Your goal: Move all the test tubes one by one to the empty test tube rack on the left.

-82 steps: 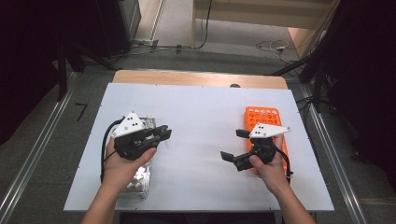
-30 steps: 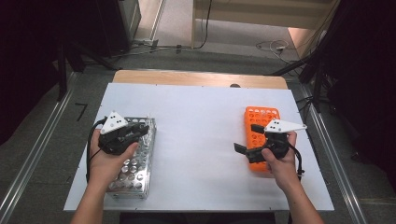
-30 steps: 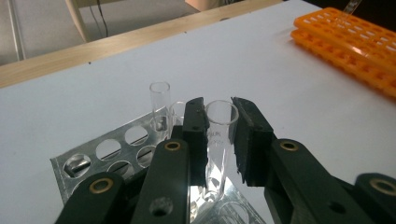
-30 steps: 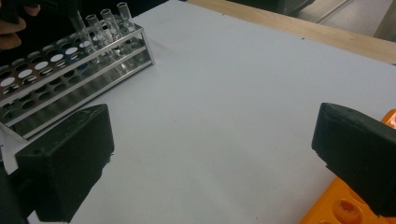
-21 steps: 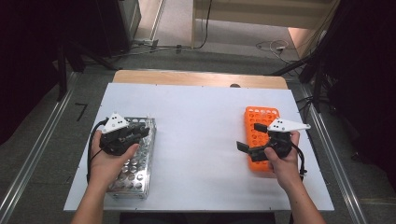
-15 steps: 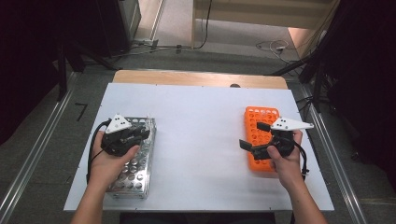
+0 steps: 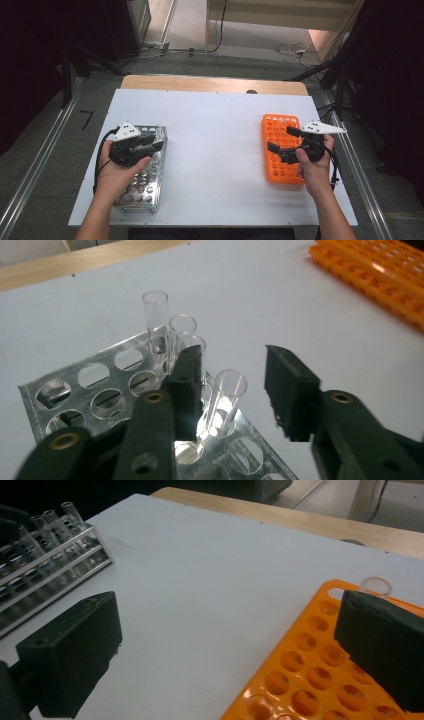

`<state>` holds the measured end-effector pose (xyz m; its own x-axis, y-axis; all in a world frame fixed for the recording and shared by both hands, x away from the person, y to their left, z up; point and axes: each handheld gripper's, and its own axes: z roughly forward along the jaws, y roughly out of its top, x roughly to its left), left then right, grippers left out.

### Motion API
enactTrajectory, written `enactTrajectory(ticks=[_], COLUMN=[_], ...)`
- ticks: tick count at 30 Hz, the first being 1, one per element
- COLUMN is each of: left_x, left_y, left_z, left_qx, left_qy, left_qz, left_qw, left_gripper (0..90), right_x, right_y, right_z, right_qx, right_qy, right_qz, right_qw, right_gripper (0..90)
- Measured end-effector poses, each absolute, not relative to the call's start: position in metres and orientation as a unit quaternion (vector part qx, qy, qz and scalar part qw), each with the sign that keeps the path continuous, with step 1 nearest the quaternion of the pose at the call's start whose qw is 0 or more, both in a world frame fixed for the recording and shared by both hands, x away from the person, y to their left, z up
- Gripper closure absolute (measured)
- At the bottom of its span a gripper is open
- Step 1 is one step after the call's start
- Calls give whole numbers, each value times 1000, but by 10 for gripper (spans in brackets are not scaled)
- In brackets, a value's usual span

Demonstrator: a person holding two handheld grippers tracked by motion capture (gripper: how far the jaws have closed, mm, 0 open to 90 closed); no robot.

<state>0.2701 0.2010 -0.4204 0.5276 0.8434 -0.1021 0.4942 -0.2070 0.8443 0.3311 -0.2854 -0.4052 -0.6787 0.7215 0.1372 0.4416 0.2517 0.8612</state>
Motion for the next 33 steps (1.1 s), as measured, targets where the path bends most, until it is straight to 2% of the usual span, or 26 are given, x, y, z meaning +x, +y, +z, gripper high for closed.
enactTrajectory(ticks=[7, 9, 12, 16, 22, 27, 33], left_x=[266, 264, 262, 261, 261, 262, 262], left_y=[201, 198, 193, 191, 191, 189, 184], left_z=[-407, -404, -399, -397, -397, -398, -400], left_qx=[728, 724, 724, 720, 719, 721, 725], left_qy=[448, 444, 439, 436, 437, 438, 434], left_qz=[193, 193, 195, 191, 191, 190, 185], left_qw=[481, 491, 496, 505, 504, 503, 502], left_gripper=[239, 191, 154, 140, 139, 139, 139], right_x=[353, 361, 373, 383, 394, 403, 408], right_y=[-296, -296, -298, -298, -295, -293, -284], right_z=[-420, -426, -434, -438, -447, -450, -453], right_qx=[411, 427, 442, 473, 491, 500, 493], right_qy=[773, 775, 774, 768, 765, 761, 774], right_qz=[462, 437, 425, 403, 381, 370, 340], right_qw=[145, 163, 154, 152, 172, 184, 205], right_gripper=[4, 47, 134, 326, 488, 568, 585])
